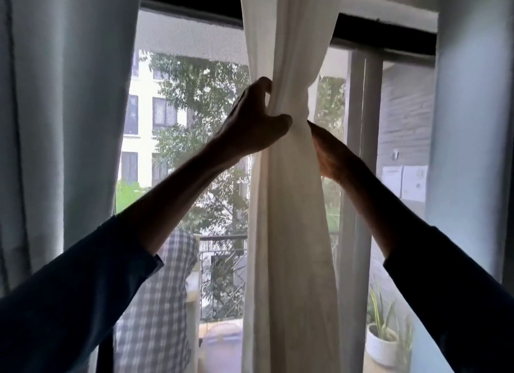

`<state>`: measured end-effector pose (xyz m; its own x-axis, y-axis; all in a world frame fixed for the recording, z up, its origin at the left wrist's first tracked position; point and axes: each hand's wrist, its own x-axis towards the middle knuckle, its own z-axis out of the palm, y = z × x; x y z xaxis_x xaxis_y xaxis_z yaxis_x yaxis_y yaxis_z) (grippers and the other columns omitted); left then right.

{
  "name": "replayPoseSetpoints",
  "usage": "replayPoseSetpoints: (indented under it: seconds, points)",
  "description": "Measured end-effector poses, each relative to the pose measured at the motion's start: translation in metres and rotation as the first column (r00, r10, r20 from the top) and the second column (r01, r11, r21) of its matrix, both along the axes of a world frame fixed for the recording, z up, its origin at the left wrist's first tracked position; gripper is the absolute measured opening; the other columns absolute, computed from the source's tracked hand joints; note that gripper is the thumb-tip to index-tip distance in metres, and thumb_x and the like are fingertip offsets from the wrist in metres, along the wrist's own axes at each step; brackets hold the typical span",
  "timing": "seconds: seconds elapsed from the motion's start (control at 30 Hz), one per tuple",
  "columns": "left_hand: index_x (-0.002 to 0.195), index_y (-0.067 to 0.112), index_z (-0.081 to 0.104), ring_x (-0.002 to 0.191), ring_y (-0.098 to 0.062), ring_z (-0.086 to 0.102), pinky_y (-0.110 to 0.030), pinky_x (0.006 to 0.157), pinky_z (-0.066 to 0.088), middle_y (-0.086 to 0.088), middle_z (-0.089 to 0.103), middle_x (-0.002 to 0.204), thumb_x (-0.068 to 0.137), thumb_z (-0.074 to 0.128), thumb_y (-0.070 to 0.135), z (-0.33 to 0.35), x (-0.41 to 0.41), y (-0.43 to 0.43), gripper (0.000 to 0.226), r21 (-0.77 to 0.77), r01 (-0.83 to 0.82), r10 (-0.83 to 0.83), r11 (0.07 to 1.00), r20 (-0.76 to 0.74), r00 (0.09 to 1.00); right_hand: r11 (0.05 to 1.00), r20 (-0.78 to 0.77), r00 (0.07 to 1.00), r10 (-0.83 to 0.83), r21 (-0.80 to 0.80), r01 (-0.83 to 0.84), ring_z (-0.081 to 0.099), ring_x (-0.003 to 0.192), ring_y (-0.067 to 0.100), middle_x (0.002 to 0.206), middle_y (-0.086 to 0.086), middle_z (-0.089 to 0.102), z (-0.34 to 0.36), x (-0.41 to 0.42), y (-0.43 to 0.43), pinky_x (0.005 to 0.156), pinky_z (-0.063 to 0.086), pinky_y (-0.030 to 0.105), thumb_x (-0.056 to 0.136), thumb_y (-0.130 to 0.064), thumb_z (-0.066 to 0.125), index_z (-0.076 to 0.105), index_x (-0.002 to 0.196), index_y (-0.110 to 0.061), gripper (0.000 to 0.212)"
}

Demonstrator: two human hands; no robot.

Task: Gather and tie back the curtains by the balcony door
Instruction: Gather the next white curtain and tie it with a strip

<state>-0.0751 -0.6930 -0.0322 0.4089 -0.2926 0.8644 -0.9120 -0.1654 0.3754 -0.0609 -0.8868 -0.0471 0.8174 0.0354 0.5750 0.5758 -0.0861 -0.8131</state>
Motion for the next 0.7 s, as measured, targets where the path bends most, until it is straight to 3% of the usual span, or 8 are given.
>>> replayPoseSetpoints:
  seconds: [0.1, 0.23, 0.3, 0.37, 0.47, 0.53, 0.6, 0.7]
  points:
    - [0.114, 0.01, 0.058, 0.088, -0.019, 0.07, -0.046, 0.075, 0.061, -0.002, 0.07, 0.102, 0.068, 0.063, 0.029, -0.015, 0.003, 0.002, 0.05, 0.003, 0.031, -0.031, 1.0, -0.05, 0.998, 0.999, -0.017, 0.999, 0.04, 0.021, -0.04, 0.075, 0.092, 0.015, 0.1, 0.0, 0.078, -0.014, 0.005, 0.001, 0.075, 0.059, 0.03, 0.104, -0.03, 0.038, 0.062, 0.124, -0.012, 0.036]
    - [0.115, 0.007, 0.057, 0.09, -0.021, 0.067, -0.044, 0.076, 0.058, 0.0, 0.069, 0.108, 0.069, 0.064, 0.034, -0.033, 0.005, 0.003, 0.054, 0.003, 0.005, -0.004, 1.0, -0.079, 0.997, 0.997, -0.042, 0.998, 0.055, 0.062, -0.052, 0.073, 0.098, 0.017, 0.108, 0.004, 0.077, -0.036, 0.006, 0.002, 0.083, 0.058, 0.032, 0.096, -0.036, 0.05, 0.061, 0.128, -0.009, 0.043]
    - [0.127, 0.006, 0.052, 0.096, -0.015, 0.055, -0.032, 0.083, 0.051, 0.009, 0.057, 0.116, 0.077, 0.065, 0.034, -0.047, 0.005, 0.003, 0.058, 0.023, -0.104, 0.105, 0.994, -0.053, 0.993, 0.997, -0.059, 0.998, 0.034, 0.065, -0.031, 0.072, 0.101, 0.02, 0.114, 0.008, 0.074, -0.05, 0.006, 0.0, 0.086, 0.057, 0.033, 0.094, -0.034, 0.059, 0.059, 0.134, -0.003, 0.051]
    - [0.135, 0.006, 0.046, 0.102, -0.015, 0.048, -0.028, 0.088, 0.043, -0.003, 0.057, 0.123, 0.083, 0.066, 0.034, -0.067, 0.005, 0.001, 0.063, 0.036, -0.228, 0.228, 0.973, 0.005, 0.974, 0.998, -0.052, 0.998, 0.021, 0.055, -0.019, 0.072, 0.103, 0.022, 0.115, 0.01, 0.074, -0.067, 0.001, -0.003, 0.085, 0.057, 0.033, 0.09, -0.029, 0.065, 0.062, 0.132, -0.004, 0.049]
    - [0.147, 0.009, 0.036, 0.119, -0.027, 0.049, -0.033, 0.102, 0.036, -0.01, 0.053, 0.138, 0.085, 0.065, 0.035, -0.102, 0.006, -0.005, 0.073, 0.05, -0.282, 0.281, 0.958, 0.032, 0.959, 0.994, -0.041, 0.994, -0.105, 0.034, 0.107, 0.071, 0.109, 0.025, 0.119, 0.011, 0.074, -0.093, -0.009, -0.007, 0.087, 0.058, 0.036, 0.089, -0.025, 0.072, 0.066, 0.127, -0.008, 0.042]
    - [0.153, 0.007, 0.026, 0.124, -0.032, 0.049, -0.03, 0.098, 0.032, -0.012, 0.052, 0.141, 0.086, 0.065, 0.032, -0.131, 0.006, -0.012, 0.082, 0.075, -0.291, 0.29, 0.954, 0.031, 0.957, 0.964, -0.061, 0.963, -0.263, 0.036, 0.265, 0.075, 0.099, 0.021, 0.11, 0.007, 0.077, -0.114, -0.016, -0.006, 0.083, 0.061, 0.037, 0.086, -0.025, 0.078, 0.066, 0.127, -0.007, 0.046]
    - [0.152, 0.004, 0.029, 0.11, -0.035, 0.057, -0.03, 0.091, 0.034, -0.015, 0.06, 0.128, 0.083, 0.062, 0.031, -0.159, 0.003, -0.017, 0.081, 0.061, -0.298, 0.293, 0.953, 0.079, 0.953, 0.922, -0.061, 0.921, -0.386, 0.012, 0.387, 0.076, 0.089, 0.011, 0.103, 0.002, 0.076, -0.136, -0.026, -0.003, 0.077, 0.063, 0.032, 0.081, -0.031, 0.084, 0.066, 0.121, -0.01, 0.048]
    - [0.148, 0.007, 0.034, 0.082, -0.03, 0.062, -0.032, 0.08, 0.047, -0.013, 0.068, 0.107, 0.081, 0.062, 0.03, -0.197, -0.004, -0.024, 0.077, 0.067, -0.299, 0.295, 0.952, 0.072, 0.953, 0.867, -0.01, 0.868, -0.496, -0.054, 0.495, 0.067, 0.066, -0.011, 0.085, -0.011, 0.068, -0.174, -0.046, 0.004, 0.057, 0.052, 0.009, 0.089, -0.022, 0.076, 0.062, 0.091, -0.029, 0.016]
